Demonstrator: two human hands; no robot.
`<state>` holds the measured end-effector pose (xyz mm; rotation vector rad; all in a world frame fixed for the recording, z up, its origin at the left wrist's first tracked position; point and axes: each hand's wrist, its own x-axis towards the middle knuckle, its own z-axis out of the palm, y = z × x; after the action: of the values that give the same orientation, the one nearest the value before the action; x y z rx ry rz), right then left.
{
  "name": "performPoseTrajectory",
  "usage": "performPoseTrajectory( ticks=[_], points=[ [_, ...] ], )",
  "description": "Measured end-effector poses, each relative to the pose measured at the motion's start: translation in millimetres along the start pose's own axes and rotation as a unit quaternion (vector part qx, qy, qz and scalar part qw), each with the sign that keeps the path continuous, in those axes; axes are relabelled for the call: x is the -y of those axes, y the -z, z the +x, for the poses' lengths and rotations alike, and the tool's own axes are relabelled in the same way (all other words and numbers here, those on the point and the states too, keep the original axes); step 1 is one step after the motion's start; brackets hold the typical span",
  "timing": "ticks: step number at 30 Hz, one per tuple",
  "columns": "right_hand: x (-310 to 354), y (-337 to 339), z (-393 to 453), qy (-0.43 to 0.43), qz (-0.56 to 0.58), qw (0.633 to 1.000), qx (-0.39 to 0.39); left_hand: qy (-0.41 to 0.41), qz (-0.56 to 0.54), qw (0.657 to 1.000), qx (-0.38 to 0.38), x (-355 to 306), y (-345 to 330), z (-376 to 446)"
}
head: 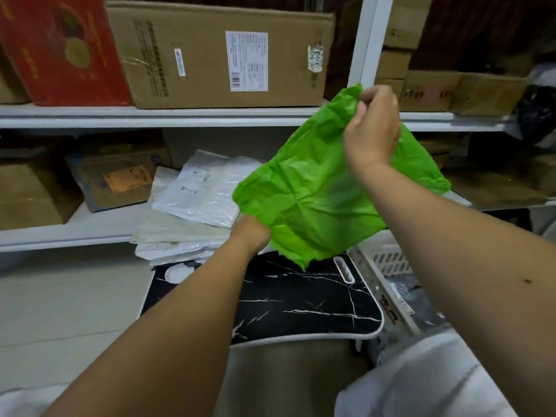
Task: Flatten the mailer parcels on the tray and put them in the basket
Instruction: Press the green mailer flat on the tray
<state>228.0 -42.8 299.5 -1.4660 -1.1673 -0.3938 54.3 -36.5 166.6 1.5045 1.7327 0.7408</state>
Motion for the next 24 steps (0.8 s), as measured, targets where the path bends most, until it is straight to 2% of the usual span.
performPoseTrajectory(
  ticks=[3,7,9,11,14,17,20,24],
  points=[
    [13,5,-3,-0.061,0.047,0.997,0.006,0.062,-0.051,0.993,-0.083,8,14,-4],
    [13,-2,-12,-0.141,0.079,0.984,0.071,0.053,-0.261,0.957,-0.113,29,45,4],
    [2,-9,-17,-0.201,0.099,0.969,0.103,0.065,-0.295,0.944,-0.135,50,59,14],
    [-16,-17,-29,-0.292,0.152,0.936,0.121,0.055,-0.275,0.946,-0.164,69,66,23],
    [-47,-26,-63,-0.432,0.233,0.863,0.119,0.035,-0.244,0.954,-0.168,78,65,13],
    [-77,-27,-104,-0.521,0.281,0.796,0.125,0.028,-0.189,0.966,-0.172,92,55,8],
    [-117,-31,-147,-0.538,0.238,0.784,0.197,0.022,-0.11,0.982,-0.151,115,42,1],
    [-136,-24,-197,-0.461,0.041,0.816,0.346,0.005,0.026,0.996,-0.088,160,26,-9]
  ],
)
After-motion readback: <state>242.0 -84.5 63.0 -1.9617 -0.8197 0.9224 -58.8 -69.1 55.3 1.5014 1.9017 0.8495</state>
